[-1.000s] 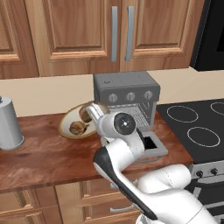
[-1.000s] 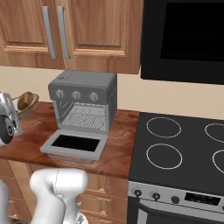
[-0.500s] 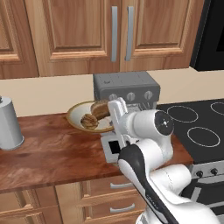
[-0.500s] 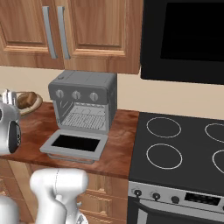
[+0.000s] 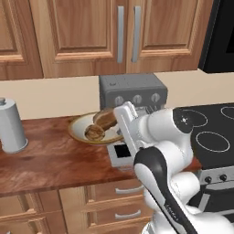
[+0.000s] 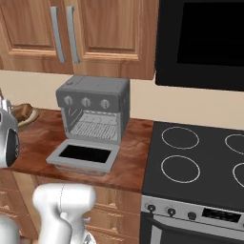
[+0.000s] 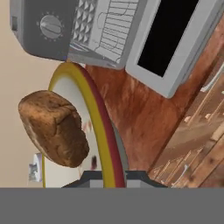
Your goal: Pick up the heated bread from the toaster oven and place it in the bowl. Then move the bread bowl to the dining counter.
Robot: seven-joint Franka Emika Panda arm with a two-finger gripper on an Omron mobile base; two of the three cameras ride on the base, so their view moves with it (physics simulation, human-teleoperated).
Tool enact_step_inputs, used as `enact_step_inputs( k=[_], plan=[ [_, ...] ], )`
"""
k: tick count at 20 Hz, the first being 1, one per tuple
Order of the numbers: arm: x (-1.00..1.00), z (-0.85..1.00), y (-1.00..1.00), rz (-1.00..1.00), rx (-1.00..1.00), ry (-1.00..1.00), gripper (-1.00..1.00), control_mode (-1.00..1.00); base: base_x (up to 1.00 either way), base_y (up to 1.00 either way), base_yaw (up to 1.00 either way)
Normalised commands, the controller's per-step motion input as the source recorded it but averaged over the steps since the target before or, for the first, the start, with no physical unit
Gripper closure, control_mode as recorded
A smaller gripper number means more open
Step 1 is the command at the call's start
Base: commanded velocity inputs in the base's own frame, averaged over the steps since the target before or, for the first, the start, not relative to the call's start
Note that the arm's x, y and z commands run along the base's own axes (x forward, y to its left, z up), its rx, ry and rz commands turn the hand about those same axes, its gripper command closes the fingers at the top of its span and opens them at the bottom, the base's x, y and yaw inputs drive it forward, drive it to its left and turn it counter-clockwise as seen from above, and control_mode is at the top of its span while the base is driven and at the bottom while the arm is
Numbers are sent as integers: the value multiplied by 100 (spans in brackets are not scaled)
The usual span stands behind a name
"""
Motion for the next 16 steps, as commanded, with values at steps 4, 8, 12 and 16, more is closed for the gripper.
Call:
enact_step_inputs(
  k=[4, 8, 12, 16],
  plan=[
    [0, 0, 0, 0, 0, 0, 100, 100, -73, 0, 41],
    [0, 0, 0, 0, 0, 0, 100, 100, -50, 0, 75],
    [0, 0, 0, 0, 0, 0, 100, 100, -2, 0, 99],
    [0, 0, 0, 0, 0, 0, 100, 100, 0, 0, 100]
  ],
)
